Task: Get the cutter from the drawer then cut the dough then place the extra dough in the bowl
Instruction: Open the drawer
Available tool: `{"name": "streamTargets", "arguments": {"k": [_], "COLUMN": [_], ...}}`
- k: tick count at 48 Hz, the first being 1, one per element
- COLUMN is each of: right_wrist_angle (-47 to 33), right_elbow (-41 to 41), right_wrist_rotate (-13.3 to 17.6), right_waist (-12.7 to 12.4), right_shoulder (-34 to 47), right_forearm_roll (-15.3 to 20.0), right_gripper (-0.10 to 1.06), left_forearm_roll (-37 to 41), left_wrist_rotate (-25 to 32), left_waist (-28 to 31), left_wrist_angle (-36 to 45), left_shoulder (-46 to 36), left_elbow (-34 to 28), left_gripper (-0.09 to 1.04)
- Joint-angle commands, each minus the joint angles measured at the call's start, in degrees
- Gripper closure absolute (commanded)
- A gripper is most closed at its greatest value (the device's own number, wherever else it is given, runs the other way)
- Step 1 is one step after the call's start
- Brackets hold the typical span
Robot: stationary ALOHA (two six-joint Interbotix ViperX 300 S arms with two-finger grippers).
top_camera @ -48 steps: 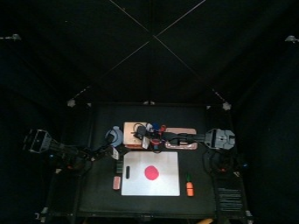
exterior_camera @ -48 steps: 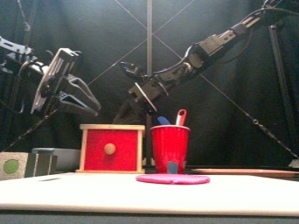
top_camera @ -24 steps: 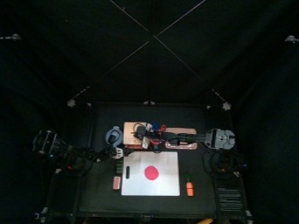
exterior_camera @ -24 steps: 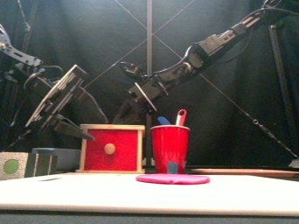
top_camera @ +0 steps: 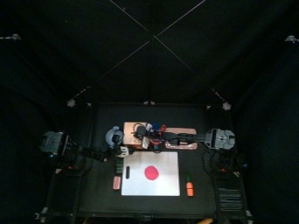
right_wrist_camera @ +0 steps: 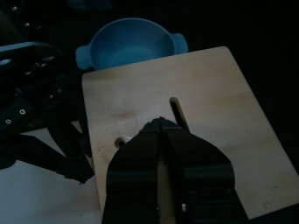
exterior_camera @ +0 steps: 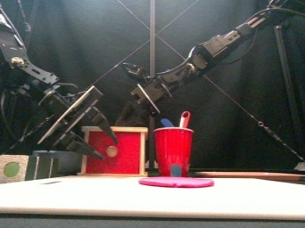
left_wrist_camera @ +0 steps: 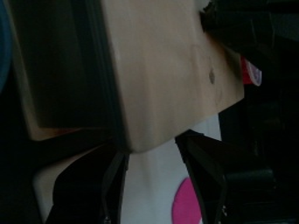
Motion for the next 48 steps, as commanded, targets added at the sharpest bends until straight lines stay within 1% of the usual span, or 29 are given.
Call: {"name": "streamTargets", "arguments": {"k": [1, 18, 22, 28, 33, 41, 48], "right_wrist_angle": [0.4, 0.4, 0.4, 0.4, 0.4, 0.4, 0.4], "right_elbow": [-0.6, -0.5, -0.5, -0.4, -0.4, -0.4, -0.4], "right_wrist_rotate": [-0.2, -0.1, -0.1, -0.1, -0.1, -0.1, -0.1], "right_waist": [0.0, 0.0, 0.0, 0.0, 0.0, 0.0, 0.0], "right_shoulder": [-0.2, -0.2, -0.2, -0.2, -0.2, -0.1, -0.2], "right_forearm_roll": [0.0, 0.0, 0.1, 0.2, 0.3, 0.3, 0.4], "right_gripper": [0.94, 0.94, 0.94, 0.94, 0.94, 0.94, 0.94], "left_forearm_roll": [0.0, 0.0, 0.0, 0.0, 0.2, 0.0, -0.1], "left_wrist_rotate": [0.1, 0.2, 0.3, 0.3, 0.3, 0.2, 0.0], "left_waist": [0.5, 0.6, 0.6, 0.5, 0.3, -0.1, -2.1], "left_wrist_angle": [-0.8, -0.8, -1.0, -1.4, -1.4, -0.9, -0.8], "left_shoulder": [0.1, 3.0, 3.1, 3.1, 3.0, 3.0, 2.9], "left_elbow": [-1.8, -2.6, -2.6, -2.4, -2.3, -1.9, -1.7], "left_gripper": [0.14, 0.15, 0.21, 0.36, 0.45, 0.46, 0.46]}}
